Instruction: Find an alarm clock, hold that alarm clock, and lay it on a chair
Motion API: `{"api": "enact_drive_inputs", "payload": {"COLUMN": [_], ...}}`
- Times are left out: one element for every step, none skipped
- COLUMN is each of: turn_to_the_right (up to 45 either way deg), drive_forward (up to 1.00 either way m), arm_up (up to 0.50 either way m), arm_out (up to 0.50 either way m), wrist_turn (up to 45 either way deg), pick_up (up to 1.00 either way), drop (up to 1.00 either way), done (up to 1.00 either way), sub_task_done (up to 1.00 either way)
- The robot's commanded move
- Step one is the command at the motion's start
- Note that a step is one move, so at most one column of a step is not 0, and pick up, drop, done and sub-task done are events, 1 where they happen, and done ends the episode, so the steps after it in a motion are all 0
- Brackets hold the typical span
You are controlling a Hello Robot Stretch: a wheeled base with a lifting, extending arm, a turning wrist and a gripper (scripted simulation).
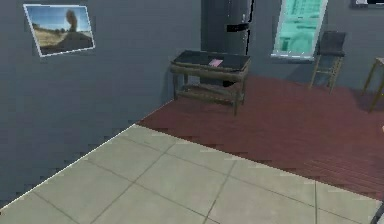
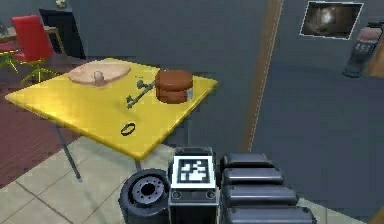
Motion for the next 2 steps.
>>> {"api": "enact_drive_inputs", "payload": {"turn_to_the_right": [24.0,0.0], "drive_forward": [0.00,1.00], "arm_up": [0.00,0.00], "arm_out": [0.00,0.00], "wrist_turn": [0.0,0.0], "pick_up": [0.00,0.00], "drop": [0.00,0.00], "done": [0.00,0.00], "sub_task_done": [0.00,0.00]}}
